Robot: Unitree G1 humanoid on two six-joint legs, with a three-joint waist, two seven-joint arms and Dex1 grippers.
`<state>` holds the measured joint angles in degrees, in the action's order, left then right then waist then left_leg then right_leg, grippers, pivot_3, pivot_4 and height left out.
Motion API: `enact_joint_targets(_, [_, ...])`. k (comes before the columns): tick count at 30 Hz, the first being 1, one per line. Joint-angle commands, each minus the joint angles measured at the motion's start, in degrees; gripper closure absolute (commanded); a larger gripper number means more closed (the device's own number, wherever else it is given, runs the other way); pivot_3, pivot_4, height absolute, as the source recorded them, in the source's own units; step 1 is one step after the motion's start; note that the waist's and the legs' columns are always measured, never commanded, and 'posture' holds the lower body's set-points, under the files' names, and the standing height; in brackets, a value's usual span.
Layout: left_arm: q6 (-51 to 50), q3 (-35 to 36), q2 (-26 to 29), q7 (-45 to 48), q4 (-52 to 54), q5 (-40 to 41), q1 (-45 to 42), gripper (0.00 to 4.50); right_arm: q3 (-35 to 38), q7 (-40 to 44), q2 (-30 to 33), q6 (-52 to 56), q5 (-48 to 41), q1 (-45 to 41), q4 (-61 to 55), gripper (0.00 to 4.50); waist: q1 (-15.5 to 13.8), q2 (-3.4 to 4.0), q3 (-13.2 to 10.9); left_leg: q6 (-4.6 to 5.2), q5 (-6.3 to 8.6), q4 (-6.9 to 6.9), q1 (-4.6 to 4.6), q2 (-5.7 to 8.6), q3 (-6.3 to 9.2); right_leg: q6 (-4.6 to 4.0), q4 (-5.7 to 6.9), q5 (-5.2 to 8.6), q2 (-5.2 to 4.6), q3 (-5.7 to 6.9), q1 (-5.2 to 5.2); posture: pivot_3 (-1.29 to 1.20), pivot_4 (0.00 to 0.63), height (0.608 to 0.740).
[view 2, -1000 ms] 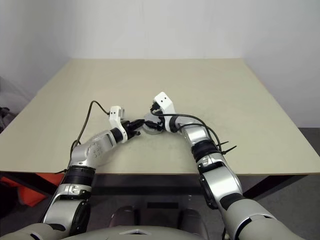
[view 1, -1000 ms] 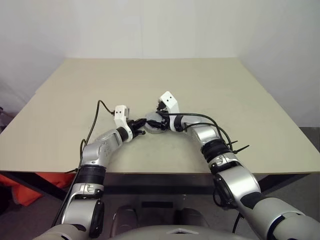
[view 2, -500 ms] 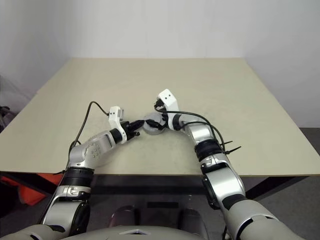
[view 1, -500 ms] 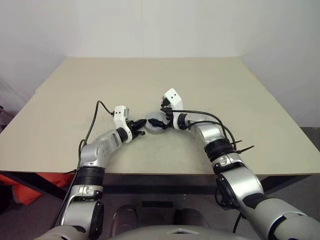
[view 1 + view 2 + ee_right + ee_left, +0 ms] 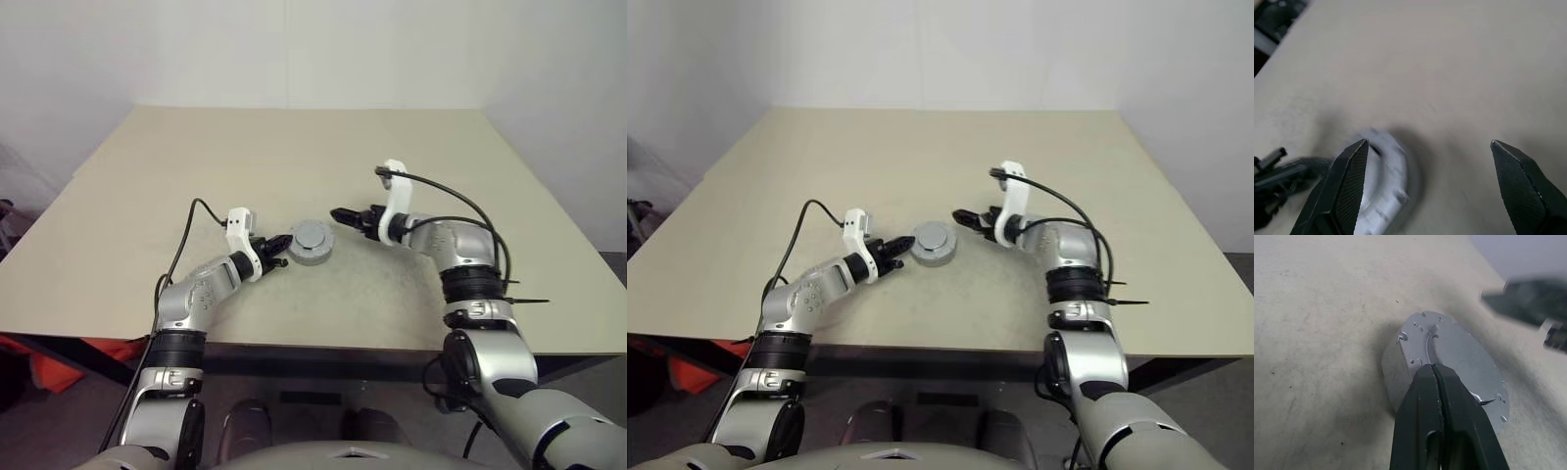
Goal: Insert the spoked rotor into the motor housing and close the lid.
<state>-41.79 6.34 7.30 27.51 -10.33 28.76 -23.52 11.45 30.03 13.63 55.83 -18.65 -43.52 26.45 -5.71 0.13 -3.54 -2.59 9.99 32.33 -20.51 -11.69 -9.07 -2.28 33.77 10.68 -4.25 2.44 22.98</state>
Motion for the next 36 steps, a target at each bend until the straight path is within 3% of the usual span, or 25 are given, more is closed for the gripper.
enact_joint_targets(1, [-1.07,-1.64,-0.29,-0.21,-0.58,-0.72,0.92,4.5,1.99,-0.51,1.2,8.94,-4.21,2.2,-5.09,0.02,-0.02,0.01,0.0,0.0,0.0,-0.03,0.0,0.0,0.0,0.02,-0.02,0.01,0.0,0.02,0.0,0.0,0.0,0.74])
enact_joint_targets(6, [-0.53,-1.64,-0.41,-0.3,-0.95,-0.94,0.76,4.5,5.41,-2.42,0.45,18.1,-8.09,4.21,-8.61,0.02,0.0,0.08,0.03,-0.01,0.0,-0.05,0.11,-0.02,-0.03,0.38,-0.02,0.22,0.0,0.02,-0.04,0.0,0.0,0.74])
enact_joint_targets(11, [-0.02,-1.52,-0.23,-0.5,-1.19,-1.36,0.54,4.5,13.05,-7.11,-5.6,24.04,-11.69,2.07,-7.12,0.02,0.01,0.11,0.05,-0.04,-0.02,-0.09,0.2,-0.02,-0.06,0.4,-0.02,0.23,0.0,0.02,-0.07,0.0,0.0,0.74])
enact_joint_targets(18, [0.58,-1.45,0.12,-0.59,-1.05,-1.83,0.45,4.5,15.7,-11.23,-11.16,22.47,-12.44,0.56,-3.22,0.02,0.03,0.13,0.06,-0.13,-0.07,-0.13,0.23,-0.03,-0.06,0.4,-0.02,0.23,0.0,0.01,-0.07,0.0,0.0,0.74])
enact_joint_targets(36, [2.02,-0.91,1.0,-0.76,-1.2,-2.46,0.81,4.5,14.9,-9.92,-14.3,12.52,-14.39,-6.35,11.54,0.02,0.41,0.13,0.07,-0.17,-0.1,-0.16,0.46,-0.09,-0.08,0.42,-0.02,0.24,0.01,0.11,-0.06,0.0,0.0,0.74])
